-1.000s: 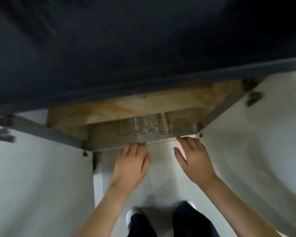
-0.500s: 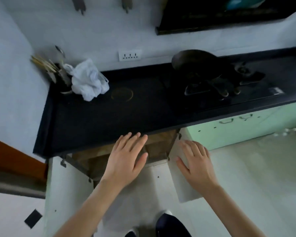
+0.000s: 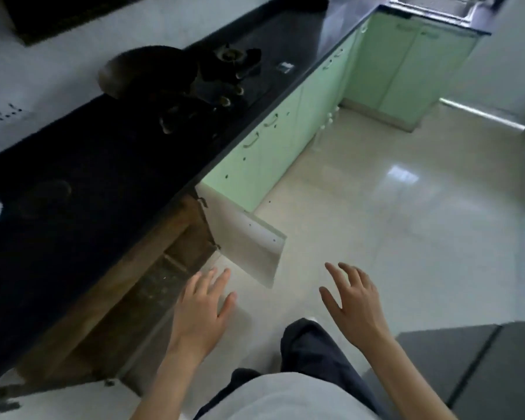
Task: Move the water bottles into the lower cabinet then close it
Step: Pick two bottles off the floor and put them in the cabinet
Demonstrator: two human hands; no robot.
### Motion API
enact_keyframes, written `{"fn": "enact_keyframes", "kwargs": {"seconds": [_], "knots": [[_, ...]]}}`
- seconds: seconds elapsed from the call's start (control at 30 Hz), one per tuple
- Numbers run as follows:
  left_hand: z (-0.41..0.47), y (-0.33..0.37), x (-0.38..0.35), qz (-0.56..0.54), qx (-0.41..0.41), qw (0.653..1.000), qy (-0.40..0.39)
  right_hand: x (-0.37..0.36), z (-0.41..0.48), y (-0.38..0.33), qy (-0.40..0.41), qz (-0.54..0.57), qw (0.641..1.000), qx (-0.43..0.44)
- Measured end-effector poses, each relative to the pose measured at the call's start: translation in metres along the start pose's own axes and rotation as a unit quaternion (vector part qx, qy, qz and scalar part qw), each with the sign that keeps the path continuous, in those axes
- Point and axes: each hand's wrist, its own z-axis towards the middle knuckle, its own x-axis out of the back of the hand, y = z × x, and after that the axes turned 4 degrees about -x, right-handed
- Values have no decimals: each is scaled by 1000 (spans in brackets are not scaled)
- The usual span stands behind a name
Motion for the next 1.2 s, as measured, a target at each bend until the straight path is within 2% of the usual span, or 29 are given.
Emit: {"fn": "enact_keyframes", "kwargs": {"seconds": [0.13,0.27,0.43,0.6,0.73,0.83,1.0,1.2], "knots": [[66,52,17,-16,-87,996,8,42,18,43,73,18,996,-38],[160,135,39,-47,-176,980,83,81,59,97,149,31,986,-60],[260,253,29,-32,-270,955,118,128,114,183,187,40,977,-90],[321,345,-14,-30,-311,948,63,164,159,261,206,56,969,-121],[358,383,-61,-5,-326,945,-15,157,188,312,176,62,970,-158],[396,404,-87,5,-336,941,-45,144,212,342,147,71,969,-186],[498,450,-116,-3,-350,935,-54,147,295,400,137,69,964,-216],[667,530,-96,-32,-375,926,-30,226,441,465,188,48,952,-236]]}}
